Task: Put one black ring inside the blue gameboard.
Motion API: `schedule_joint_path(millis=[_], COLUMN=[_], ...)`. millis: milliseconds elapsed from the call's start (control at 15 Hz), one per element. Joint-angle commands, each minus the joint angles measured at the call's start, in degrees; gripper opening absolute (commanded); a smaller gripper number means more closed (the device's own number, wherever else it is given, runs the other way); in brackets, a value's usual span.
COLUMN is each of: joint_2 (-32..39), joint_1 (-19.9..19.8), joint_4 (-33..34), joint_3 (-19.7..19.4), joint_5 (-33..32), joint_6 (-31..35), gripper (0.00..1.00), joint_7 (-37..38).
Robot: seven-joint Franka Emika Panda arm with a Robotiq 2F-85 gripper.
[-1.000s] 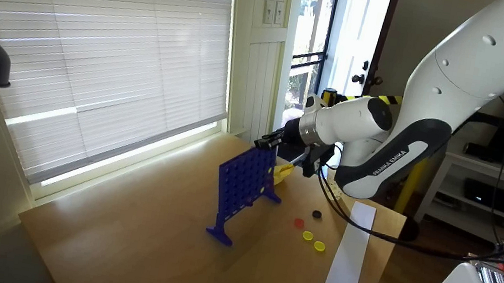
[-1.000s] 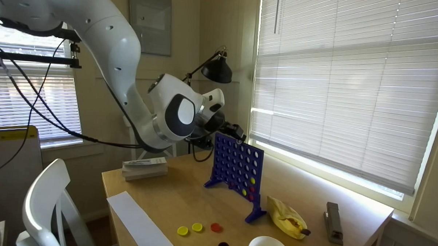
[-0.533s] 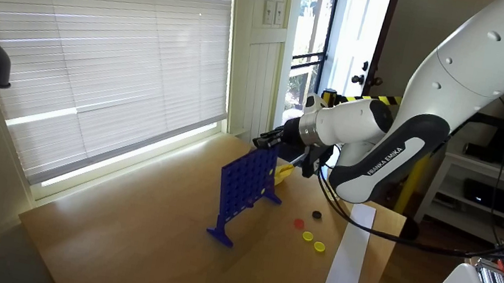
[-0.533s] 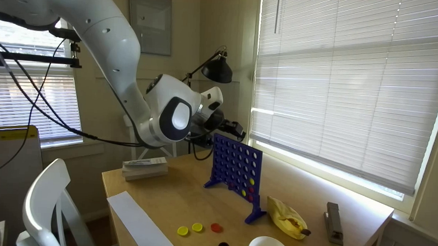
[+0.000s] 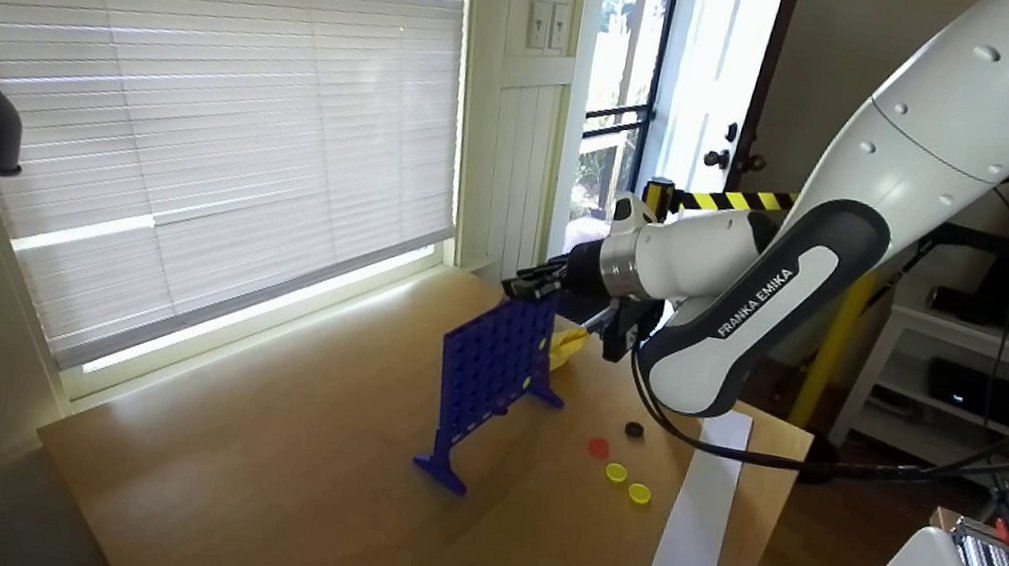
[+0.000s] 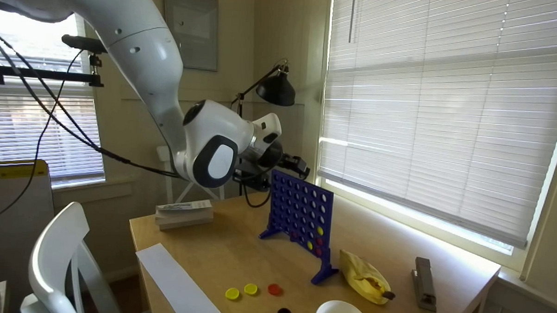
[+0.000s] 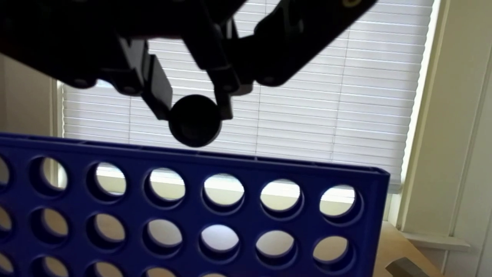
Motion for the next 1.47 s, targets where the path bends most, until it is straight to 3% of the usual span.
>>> schedule_joint_path(millis=[0, 533, 1400], joint_2=[-2.2, -2.8, -2.5], joint_1=[-4.4, -9.2, -10.7], joint_4=[-2.4, -4.4, -4.2], joint_3=[5.1, 8.6, 9.8], joint_5=[2.5, 2.0, 1.5], joint_6=[3.6, 4.2, 6.6], gripper=[0.09, 0.09, 0.09], joint_7=[-4.7, -5.5, -5.9])
